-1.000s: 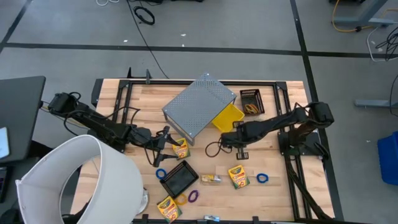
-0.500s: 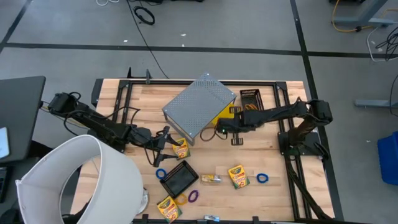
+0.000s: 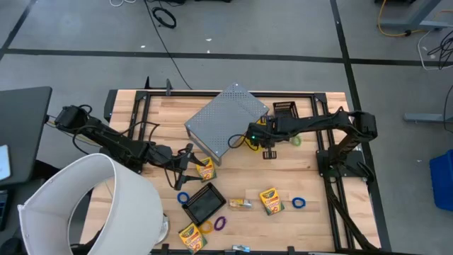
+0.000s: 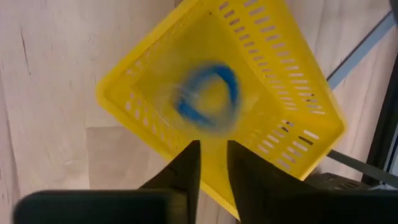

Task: Pick & Place Office Desk Supplies
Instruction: Put the blue spring keychain into the yellow bin, then put the green spring keychain into the yellow bin

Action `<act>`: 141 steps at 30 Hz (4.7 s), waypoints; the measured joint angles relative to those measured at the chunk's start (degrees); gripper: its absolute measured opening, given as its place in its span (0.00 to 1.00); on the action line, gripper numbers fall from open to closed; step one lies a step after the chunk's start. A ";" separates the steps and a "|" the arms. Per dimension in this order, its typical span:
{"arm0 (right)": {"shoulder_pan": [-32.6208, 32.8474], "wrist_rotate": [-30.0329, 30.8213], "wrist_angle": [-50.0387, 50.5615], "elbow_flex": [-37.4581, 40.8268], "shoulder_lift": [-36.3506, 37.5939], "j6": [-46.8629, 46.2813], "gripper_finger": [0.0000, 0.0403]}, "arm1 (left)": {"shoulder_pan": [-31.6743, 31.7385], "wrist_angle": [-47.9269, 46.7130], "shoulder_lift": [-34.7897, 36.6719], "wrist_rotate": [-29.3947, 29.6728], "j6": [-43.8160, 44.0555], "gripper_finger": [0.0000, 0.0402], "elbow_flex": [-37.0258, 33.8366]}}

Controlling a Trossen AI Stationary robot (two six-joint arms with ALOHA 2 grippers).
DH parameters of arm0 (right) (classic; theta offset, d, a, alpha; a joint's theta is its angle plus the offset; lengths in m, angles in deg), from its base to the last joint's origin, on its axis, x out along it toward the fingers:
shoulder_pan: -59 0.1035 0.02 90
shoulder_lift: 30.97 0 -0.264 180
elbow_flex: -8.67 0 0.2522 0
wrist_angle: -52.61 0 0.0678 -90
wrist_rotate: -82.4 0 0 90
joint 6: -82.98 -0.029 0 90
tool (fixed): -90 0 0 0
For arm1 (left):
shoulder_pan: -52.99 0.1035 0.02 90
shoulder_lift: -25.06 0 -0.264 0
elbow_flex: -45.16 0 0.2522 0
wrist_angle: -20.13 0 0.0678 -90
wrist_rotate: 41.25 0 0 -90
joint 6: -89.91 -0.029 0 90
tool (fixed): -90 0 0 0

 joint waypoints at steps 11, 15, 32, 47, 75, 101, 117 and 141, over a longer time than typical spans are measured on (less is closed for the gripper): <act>5.72 3.83 5.75 0.00 0.04 -8.68 0.41 | 0.00 -0.02 0.00 0.00 -0.22 0.62 0.00; 8.95 4.94 12.74 0.00 0.07 -16.37 0.42 | 0.00 -0.02 0.00 -0.02 -0.22 0.62 0.00; 24.10 -20.45 18.56 0.00 0.09 -36.75 0.42 | 0.00 -0.05 0.00 -0.66 -0.52 0.62 0.00; 41.17 -25.14 14.63 -0.02 -0.72 -56.25 0.42 | 0.00 -0.04 0.00 -0.66 -1.31 0.62 0.00; 45.33 -24.57 0.74 15.26 -3.62 -61.29 0.16 | 0.00 0.04 0.00 -0.44 -1.57 0.62 0.00; 32.75 13.39 17.58 3.35 -3.87 -58.30 0.00 | 0.04 0.03 0.00 -0.44 -1.56 0.62 0.00; 18.70 33.47 11.28 3.22 -3.76 -40.45 0.00 | 0.07 0.02 0.00 -0.44 -0.92 0.62 0.00; 6.72 20.56 -7.80 3.17 -3.69 -17.21 0.32 | 0.07 0.02 0.00 0.02 -0.85 0.62 0.00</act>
